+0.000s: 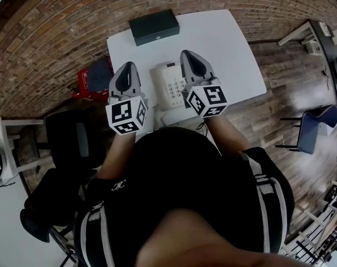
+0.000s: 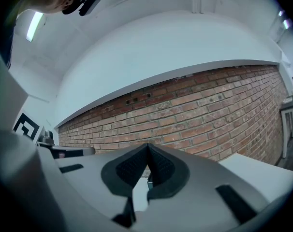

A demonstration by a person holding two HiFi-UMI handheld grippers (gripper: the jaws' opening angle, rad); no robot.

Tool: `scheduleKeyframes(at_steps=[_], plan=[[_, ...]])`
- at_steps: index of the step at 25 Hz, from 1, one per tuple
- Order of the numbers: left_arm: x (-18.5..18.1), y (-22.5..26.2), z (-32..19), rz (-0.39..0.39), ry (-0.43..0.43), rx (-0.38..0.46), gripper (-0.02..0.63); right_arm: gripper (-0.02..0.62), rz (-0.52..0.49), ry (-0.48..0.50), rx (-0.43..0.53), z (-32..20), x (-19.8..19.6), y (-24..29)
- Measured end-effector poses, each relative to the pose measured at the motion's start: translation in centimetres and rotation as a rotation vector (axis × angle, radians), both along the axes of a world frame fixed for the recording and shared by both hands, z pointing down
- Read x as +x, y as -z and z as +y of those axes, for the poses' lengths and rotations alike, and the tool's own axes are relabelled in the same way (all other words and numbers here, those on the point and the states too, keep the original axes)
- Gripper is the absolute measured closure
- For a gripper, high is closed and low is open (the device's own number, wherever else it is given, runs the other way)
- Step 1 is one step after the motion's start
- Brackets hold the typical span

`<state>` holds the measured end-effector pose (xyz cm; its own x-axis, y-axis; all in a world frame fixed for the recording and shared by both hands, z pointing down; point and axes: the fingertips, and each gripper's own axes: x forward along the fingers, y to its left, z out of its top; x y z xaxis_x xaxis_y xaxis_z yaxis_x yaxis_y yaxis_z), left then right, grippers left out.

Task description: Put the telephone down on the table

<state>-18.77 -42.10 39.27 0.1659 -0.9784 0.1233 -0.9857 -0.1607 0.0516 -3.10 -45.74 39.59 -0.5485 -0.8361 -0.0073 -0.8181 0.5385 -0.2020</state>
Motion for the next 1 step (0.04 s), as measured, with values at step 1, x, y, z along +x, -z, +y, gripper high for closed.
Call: scheduleKeyframes(at_steps=[1], plan=[[0.08, 0.08, 0.02, 0.002, -0.001, 0.003, 0.597, 0.597, -0.005, -0.002, 0.005, 0.10, 0.11, 0.07]])
